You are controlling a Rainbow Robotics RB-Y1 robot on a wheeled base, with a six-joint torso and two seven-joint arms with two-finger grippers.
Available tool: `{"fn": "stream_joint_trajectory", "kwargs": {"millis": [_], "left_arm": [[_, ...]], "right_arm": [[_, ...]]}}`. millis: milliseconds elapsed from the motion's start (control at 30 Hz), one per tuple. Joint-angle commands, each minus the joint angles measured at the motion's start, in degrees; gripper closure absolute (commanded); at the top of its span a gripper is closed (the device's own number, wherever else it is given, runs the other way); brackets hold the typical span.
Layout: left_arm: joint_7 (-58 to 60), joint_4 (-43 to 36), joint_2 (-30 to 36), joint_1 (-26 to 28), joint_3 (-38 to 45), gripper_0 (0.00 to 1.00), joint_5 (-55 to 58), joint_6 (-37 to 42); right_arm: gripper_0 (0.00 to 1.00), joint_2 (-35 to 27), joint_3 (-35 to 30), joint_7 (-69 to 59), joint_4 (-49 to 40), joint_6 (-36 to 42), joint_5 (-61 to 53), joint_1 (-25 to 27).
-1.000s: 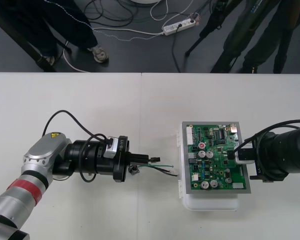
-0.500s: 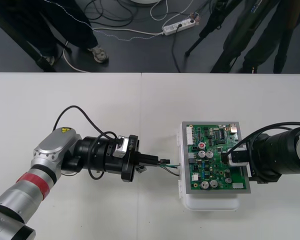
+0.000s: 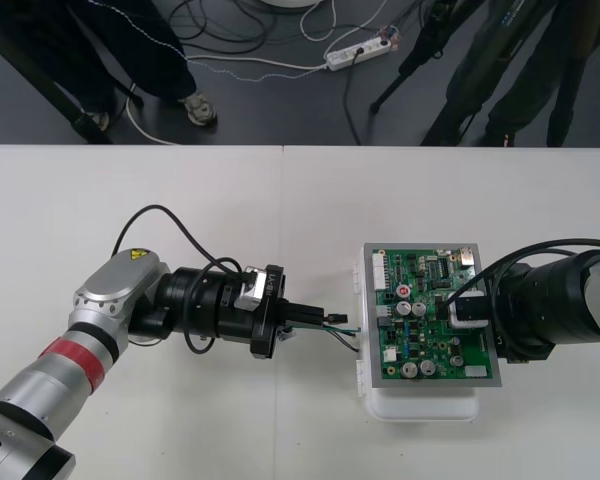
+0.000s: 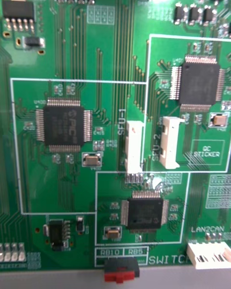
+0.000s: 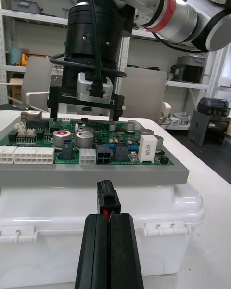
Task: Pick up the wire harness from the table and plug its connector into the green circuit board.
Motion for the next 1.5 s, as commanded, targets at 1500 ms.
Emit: {"fn": "stream_joint_trajectory", "kwargs": {"millis": [1500], "left_arm": [[-2.6,-0.3,-4.0,-4.0,-6.5,1.0,3.3,5.5]], "right_arm": [[0.0,1.7,1.2,-1.9,-1.7,-0.3,0.8,-1.5]]}}
